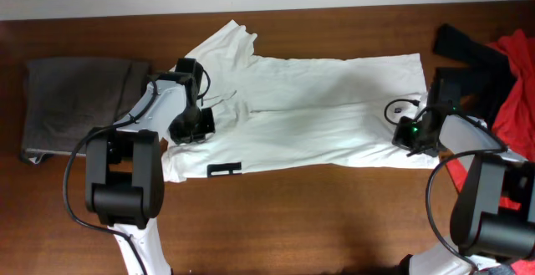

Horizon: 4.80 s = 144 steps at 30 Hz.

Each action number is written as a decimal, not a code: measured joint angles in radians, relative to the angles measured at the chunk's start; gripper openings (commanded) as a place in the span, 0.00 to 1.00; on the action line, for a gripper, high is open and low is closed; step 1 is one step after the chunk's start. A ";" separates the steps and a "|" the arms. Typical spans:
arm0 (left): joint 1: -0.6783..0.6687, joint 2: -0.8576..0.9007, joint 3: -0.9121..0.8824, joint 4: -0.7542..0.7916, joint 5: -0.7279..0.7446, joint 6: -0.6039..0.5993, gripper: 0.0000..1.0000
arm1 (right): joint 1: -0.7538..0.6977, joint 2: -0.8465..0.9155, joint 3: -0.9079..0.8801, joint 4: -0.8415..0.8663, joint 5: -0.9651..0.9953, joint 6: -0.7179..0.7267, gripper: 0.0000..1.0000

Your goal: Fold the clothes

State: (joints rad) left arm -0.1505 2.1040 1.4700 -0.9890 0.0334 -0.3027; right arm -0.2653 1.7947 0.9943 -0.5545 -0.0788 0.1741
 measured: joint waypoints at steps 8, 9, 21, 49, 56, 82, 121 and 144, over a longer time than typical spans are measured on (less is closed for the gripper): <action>0.000 0.012 0.000 -0.138 0.003 0.000 0.00 | -0.017 -0.017 -0.004 -0.146 0.095 0.098 0.04; 0.000 0.015 0.000 -0.157 0.002 0.000 0.00 | -0.029 -0.018 -0.004 -0.171 0.098 0.111 0.04; 0.000 0.032 -0.015 -0.294 -0.019 0.000 0.00 | -0.162 -0.015 0.004 -0.293 0.086 0.142 0.05; -0.060 -0.094 0.255 0.177 0.064 0.046 0.00 | -0.037 -0.011 0.608 -0.666 0.028 0.071 0.99; -0.060 0.095 0.254 0.343 0.067 0.050 0.00 | -0.037 -0.011 0.608 -0.668 0.029 0.066 0.99; 0.038 0.185 0.280 0.239 -0.100 0.053 0.00 | -0.037 -0.011 0.608 -0.668 0.029 0.064 0.99; -0.042 0.459 0.692 0.403 0.003 0.520 0.57 | -0.037 -0.011 0.608 -0.668 0.029 0.062 0.99; -0.035 0.468 0.706 0.364 0.007 0.513 0.38 | -0.037 -0.011 0.608 -0.668 0.029 0.061 0.99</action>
State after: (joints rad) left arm -0.1856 2.5717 2.1757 -0.6250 0.0406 0.2100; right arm -0.3019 1.7832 1.6028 -1.2228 -0.0502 0.2352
